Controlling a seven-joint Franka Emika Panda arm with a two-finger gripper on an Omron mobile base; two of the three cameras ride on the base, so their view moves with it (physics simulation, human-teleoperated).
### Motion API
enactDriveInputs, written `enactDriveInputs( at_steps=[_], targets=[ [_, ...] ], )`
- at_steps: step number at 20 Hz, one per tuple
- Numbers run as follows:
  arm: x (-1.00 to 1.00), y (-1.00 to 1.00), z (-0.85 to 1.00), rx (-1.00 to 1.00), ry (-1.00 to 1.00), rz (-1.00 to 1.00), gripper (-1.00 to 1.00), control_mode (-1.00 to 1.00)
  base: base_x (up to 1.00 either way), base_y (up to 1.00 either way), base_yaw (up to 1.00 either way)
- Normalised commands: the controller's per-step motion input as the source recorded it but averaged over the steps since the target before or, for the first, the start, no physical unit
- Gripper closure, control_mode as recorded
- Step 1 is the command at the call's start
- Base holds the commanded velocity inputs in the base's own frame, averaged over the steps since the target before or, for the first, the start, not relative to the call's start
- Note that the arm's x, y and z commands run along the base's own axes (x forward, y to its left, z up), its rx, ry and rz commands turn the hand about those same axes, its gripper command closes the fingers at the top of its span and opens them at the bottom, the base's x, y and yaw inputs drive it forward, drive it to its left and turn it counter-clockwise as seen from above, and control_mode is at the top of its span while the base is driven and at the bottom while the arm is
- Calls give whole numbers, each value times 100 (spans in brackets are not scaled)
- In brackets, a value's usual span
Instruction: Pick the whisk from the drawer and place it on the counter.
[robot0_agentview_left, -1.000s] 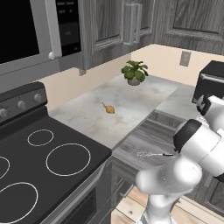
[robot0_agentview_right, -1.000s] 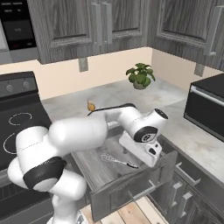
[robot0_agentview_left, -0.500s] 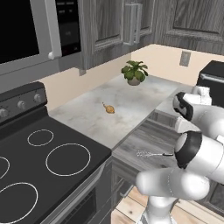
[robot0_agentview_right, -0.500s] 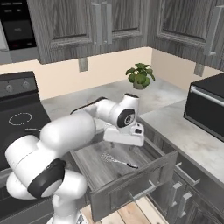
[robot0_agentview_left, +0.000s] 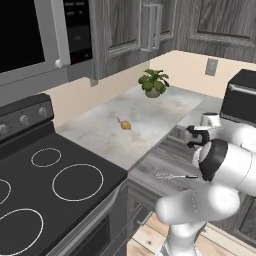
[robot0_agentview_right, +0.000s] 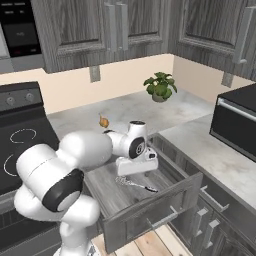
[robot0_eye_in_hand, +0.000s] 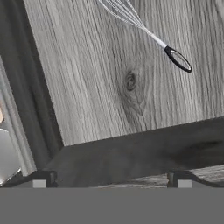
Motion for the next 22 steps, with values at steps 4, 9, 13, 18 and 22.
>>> enactDriveInputs(
  at_steps=[4, 9, 13, 18, 22],
  targets=[
    [57, 2, -56, 0, -6, 31, -100, -100, 0, 0, 0],
    [69, 0, -55, 0, -5, 28, -100, -100, 0, 0, 0],
    [67, 0, -61, 0, -2, 25, -100, -100, 0, 0, 0],
    [76, -4, -53, 0, 0, 24, -100, -100, 0, 0, 0],
    [67, -32, -38, 2, 0, 21, -100, -100, 0, 0, 0]
  ],
)
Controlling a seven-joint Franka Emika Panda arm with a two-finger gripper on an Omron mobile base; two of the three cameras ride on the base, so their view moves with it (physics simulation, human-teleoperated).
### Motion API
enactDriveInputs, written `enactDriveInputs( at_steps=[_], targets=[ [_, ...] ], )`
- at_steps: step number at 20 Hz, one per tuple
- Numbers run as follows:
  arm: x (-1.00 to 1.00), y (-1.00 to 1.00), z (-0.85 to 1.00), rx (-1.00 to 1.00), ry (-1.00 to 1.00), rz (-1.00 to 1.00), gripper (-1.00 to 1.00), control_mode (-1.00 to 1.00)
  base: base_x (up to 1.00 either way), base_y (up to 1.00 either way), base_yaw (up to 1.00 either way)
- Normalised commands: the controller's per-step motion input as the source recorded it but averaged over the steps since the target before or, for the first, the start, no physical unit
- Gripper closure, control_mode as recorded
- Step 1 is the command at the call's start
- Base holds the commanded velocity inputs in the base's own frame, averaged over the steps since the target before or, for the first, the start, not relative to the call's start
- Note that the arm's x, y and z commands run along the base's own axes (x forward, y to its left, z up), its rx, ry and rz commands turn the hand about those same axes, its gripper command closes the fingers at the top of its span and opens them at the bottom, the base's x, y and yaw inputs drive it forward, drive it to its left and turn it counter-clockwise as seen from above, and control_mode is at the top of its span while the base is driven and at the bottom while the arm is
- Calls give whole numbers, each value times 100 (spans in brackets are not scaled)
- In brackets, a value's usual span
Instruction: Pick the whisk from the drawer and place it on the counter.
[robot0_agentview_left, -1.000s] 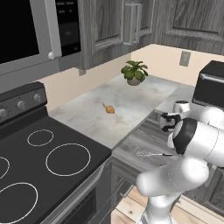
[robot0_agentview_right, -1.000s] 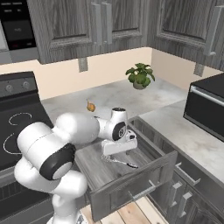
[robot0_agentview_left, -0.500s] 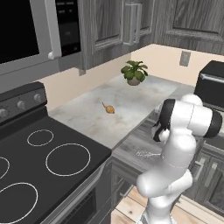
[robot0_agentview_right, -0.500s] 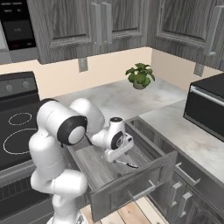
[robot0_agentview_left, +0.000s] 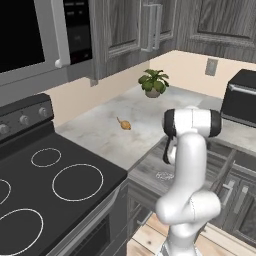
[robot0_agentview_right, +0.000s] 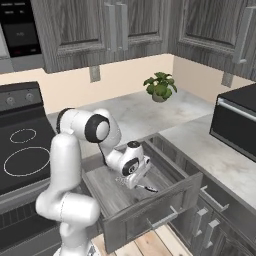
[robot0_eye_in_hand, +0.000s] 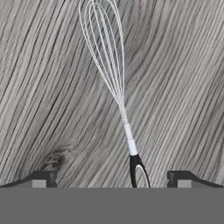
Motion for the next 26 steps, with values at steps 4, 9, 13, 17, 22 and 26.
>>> enactDriveInputs(
  at_steps=[4, 9, 13, 17, 22, 26],
  targets=[
    [28, -64, -28, 8, 0, 14, -100, -100, 0, 0, 0],
    [12, -34, -57, 1, 0, 7, -100, -100, 0, 0, 0],
    [0, 7, -99, -6, 0, 4, -100, -100, 0, 0, 0],
    [0, 26, -100, -13, 0, 3, 100, -100, 0, 0, 0],
    [0, 6, -82, -6, 1, 1, 100, -100, 0, 0, 0],
    [13, -15, -21, 0, 14, 3, 100, -100, 0, 0, 0]
  ],
)
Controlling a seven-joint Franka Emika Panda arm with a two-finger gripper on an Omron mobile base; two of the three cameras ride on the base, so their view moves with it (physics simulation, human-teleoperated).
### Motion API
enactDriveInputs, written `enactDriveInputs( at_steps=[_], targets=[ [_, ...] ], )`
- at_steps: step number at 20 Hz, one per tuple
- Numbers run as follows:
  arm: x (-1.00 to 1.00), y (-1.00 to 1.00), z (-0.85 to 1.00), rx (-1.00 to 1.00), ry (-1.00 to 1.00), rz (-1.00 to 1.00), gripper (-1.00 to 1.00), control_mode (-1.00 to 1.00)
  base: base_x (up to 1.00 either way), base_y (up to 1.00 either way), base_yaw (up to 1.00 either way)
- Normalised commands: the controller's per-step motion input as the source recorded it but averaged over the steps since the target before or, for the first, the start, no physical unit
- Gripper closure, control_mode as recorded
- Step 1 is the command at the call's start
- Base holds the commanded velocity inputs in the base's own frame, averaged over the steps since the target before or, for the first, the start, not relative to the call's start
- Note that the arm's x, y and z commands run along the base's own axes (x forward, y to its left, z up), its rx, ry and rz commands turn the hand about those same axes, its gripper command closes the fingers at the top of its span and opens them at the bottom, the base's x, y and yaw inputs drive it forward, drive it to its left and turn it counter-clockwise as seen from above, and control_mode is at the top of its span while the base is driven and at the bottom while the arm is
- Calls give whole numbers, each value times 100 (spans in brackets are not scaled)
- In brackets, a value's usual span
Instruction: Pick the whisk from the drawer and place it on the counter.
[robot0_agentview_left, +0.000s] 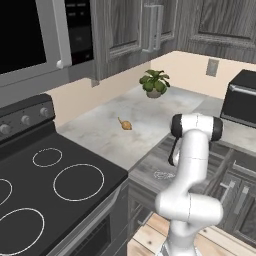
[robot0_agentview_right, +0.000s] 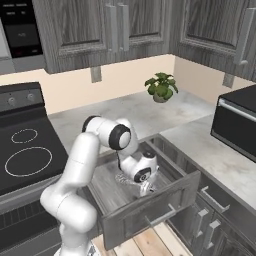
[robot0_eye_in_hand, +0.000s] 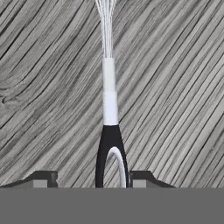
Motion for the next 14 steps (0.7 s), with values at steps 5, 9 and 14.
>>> enactDriveInputs(
  at_steps=[5, 9, 14],
  targets=[
    [2, -67, 0, 16, 16, 2, 100, -100, 0, 0, 0],
    [-5, -68, 31, 31, -2, 0, 100, -100, 0, 0, 0],
    [-37, -41, 96, 34, -26, 1, 100, -100, 0, 0, 0]
  ],
)
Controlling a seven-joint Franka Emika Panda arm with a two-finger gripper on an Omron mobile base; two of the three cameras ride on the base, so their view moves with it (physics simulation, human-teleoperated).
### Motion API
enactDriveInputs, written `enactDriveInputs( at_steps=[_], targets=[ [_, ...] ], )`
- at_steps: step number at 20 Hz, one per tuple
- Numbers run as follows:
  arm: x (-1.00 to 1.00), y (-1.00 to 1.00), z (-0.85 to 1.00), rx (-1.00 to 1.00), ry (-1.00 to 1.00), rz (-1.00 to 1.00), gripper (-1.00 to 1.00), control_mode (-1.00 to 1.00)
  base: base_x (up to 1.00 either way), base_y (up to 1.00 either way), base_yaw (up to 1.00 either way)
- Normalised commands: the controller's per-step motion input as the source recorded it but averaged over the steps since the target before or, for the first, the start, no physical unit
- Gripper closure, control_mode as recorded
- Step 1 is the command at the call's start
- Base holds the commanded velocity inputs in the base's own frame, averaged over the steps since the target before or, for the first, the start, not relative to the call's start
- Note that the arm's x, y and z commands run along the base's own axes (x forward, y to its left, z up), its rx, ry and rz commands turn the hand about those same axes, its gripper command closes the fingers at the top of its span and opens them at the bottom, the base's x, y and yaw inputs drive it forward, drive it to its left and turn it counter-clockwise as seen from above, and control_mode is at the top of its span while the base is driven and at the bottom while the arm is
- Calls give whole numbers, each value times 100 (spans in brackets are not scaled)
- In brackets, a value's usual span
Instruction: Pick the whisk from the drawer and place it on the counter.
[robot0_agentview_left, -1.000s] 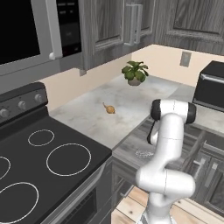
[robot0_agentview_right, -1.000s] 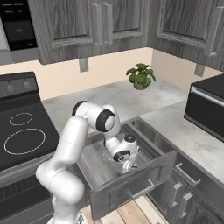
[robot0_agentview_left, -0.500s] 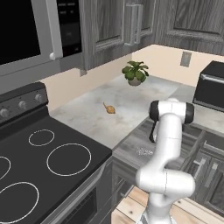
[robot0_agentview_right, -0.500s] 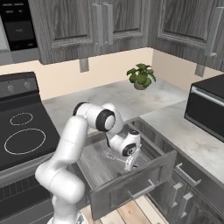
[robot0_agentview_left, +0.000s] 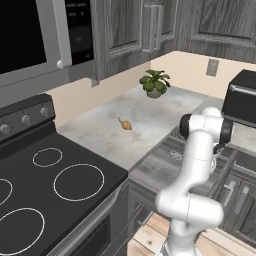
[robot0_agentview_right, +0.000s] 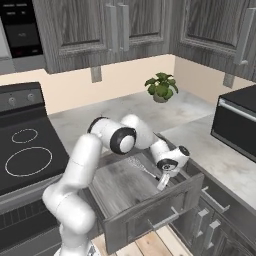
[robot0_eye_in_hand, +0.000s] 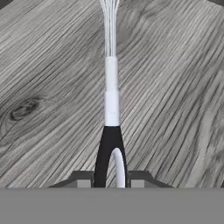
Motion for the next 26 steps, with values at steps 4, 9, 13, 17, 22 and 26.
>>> enactDriveInputs(
  at_steps=[4, 9, 13, 17, 22, 26],
  targets=[
    [-36, 28, 100, 13, -31, 3, 100, -100, 0, 0, 0],
    [-23, 95, 100, -4, -26, 0, 100, -100, 0, 0, 0],
    [-5, 100, 100, -20, -9, 7, 100, -100, 0, 0, 0],
    [0, 100, 100, -18, -3, 14, 100, -100, 0, 0, 0],
    [9, 93, 100, -4, 1, 17, 100, -100, 0, 0, 0],
    [19, 95, 100, 0, 9, 16, 100, -100, 0, 0, 0]
  ],
)
